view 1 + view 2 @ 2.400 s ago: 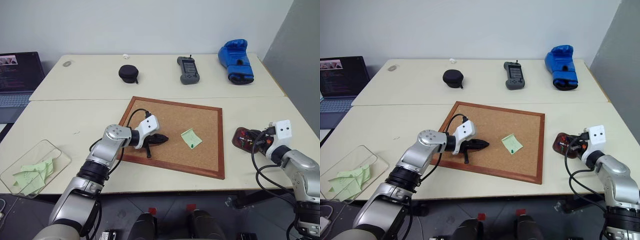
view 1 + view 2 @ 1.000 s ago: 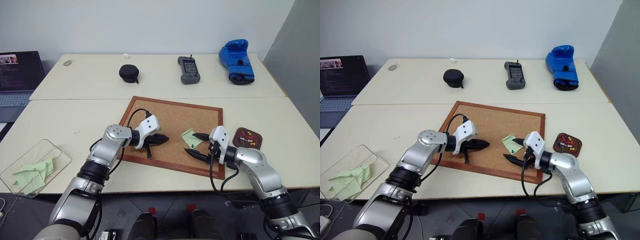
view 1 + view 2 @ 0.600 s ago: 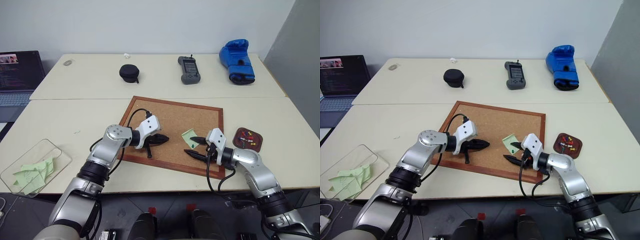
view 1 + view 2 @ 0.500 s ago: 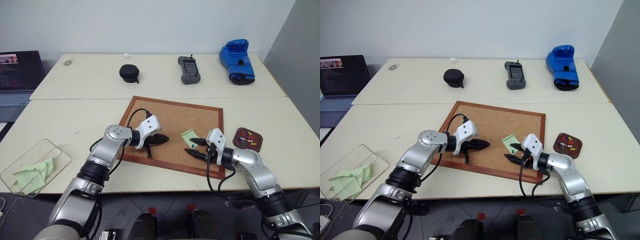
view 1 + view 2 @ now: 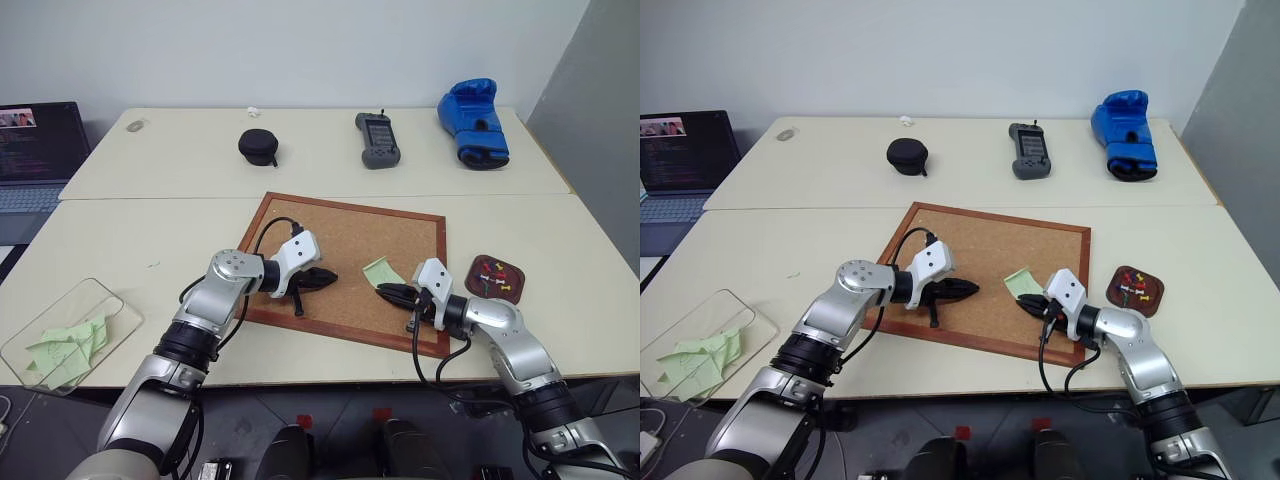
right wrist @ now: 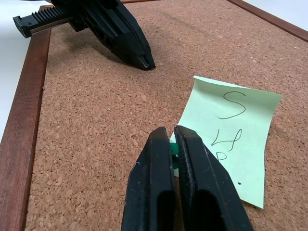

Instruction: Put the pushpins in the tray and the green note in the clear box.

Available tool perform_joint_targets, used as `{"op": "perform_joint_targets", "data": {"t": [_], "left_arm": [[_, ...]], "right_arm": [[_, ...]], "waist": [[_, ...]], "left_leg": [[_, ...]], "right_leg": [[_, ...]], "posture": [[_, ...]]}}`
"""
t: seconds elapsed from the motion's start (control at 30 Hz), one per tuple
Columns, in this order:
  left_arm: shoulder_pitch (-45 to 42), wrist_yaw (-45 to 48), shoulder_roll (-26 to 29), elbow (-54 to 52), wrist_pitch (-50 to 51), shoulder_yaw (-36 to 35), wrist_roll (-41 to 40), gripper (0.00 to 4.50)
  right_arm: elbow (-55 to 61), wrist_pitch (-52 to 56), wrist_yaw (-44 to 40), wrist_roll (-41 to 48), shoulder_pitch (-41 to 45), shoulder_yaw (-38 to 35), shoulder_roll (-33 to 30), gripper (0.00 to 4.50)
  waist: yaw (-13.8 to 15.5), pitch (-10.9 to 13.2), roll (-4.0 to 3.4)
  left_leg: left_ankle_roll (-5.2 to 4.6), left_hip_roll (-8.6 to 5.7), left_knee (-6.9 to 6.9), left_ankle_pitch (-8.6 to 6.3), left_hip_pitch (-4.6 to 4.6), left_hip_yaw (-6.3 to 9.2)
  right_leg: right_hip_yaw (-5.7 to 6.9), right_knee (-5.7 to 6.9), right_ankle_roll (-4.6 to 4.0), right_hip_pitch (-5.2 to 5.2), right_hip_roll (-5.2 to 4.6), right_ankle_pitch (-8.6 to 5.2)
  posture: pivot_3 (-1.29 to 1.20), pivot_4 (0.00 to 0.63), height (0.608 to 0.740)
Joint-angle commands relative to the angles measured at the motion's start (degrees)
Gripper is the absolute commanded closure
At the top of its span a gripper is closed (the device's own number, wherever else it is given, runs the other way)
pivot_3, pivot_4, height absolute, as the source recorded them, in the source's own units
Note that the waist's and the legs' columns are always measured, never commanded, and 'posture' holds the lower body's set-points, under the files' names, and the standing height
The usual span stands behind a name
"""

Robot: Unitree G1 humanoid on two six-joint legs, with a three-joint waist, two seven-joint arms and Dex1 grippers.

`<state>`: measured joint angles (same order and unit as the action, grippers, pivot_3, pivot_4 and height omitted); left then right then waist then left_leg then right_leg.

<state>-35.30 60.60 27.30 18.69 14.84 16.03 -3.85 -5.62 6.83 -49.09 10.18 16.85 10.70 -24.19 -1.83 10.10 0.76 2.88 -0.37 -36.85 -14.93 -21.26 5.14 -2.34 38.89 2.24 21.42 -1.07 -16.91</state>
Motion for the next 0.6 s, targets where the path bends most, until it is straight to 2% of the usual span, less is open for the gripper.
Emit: {"op": "perform_joint_targets", "data": {"t": [0.03,0.3,0.6], "left_arm": [[1.14,-0.28,0.55,1.13,1.74,1.39,2.03,4.5],[1.22,-0.16,0.45,1.06,1.85,1.41,1.95,4.5],[1.07,-0.61,0.15,1.9,1.01,1.25,2.13,4.5]], "right_arm": [[2.24,-0.42,-0.6,1.07,1.25,-1.73,-0.61,4.47],[9.32,3.69,-1.35,4.19,2.05,-3.4,-1.23,4.47],[11.31,4.87,-0.46,4.84,1.82,-4.26,-1.74,4.47]], "waist": [[0.0,0.0,0.0],[0.01,0.01,0.01],[0.01,0.01,0.02]], "left_leg": [[0.0,0.0,0.0,0.0,0.0,0.0],[0.0,0.0,-0.01,0.0,-0.11,0.05],[0.0,0.0,-0.01,0.0,-0.11,0.1]], "right_leg": [[0.0,0.0,0.0,0.0,0.0,0.0],[0.03,0.0,-0.14,0.09,0.0,0.08],[0.06,0.0,-0.15,0.07,0.0,0.09]], "posture": [[0.0,0.15,0.74],[0.0,0.15,0.74],[0.0,0.15,0.74]]}}
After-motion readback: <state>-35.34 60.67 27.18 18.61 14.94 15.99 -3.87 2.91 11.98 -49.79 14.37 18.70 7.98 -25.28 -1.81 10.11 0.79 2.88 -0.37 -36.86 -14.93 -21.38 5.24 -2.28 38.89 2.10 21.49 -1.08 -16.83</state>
